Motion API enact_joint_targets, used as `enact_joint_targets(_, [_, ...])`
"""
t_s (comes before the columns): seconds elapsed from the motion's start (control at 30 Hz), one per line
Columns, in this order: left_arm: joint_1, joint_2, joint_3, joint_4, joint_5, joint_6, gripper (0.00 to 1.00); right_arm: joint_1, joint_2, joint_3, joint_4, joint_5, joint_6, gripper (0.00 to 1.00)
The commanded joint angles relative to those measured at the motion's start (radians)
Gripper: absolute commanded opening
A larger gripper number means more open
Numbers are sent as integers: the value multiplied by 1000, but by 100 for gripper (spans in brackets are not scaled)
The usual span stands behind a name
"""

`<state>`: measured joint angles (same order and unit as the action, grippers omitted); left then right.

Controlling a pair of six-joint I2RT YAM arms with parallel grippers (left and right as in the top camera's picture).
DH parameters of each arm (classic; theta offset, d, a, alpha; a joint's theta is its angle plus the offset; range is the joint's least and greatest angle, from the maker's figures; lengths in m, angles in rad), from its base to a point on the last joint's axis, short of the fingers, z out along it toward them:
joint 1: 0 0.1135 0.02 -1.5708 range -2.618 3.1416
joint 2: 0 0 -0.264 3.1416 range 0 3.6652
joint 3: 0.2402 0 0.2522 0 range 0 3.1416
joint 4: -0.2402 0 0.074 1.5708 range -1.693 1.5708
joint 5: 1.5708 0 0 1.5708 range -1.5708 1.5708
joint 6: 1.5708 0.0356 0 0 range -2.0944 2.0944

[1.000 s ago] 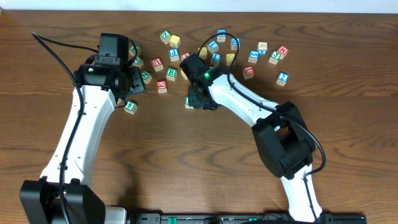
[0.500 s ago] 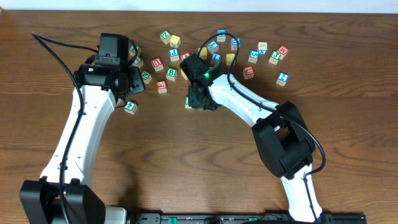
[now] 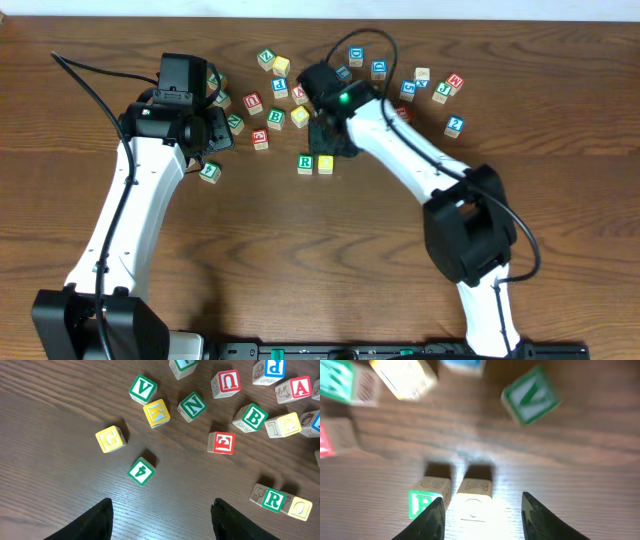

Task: Spell out ROBOT
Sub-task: 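Place the yellow O block right of the R block and release, then move the right gripper back over the block pile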

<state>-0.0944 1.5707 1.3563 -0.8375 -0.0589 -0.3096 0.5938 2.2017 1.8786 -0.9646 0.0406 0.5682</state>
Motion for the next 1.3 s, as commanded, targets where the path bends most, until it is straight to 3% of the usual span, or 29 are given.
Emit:
enact_joint_targets(0.0, [3,-9,22,-3,-17,13,62,-19,-52,58,-9,4,-59,44])
enact_joint_targets(0.33, [3,-9,22,-3,-17,13,62,-37,-53,94,-24,-50,-121,46])
enact_joint_targets(0.67, [3,-9,22,-3,-16,13,63,-66,-53,156,-46,-69,-185,61])
enact_joint_targets(0.87, [3,-9,22,-3,-16,12,72,-85,-53,156,-45,-69,-226,72])
enact_joint_targets(1.27, [3,-9,22,-4,-16,13,85,-98,-53,156,-46,-69,-233,75])
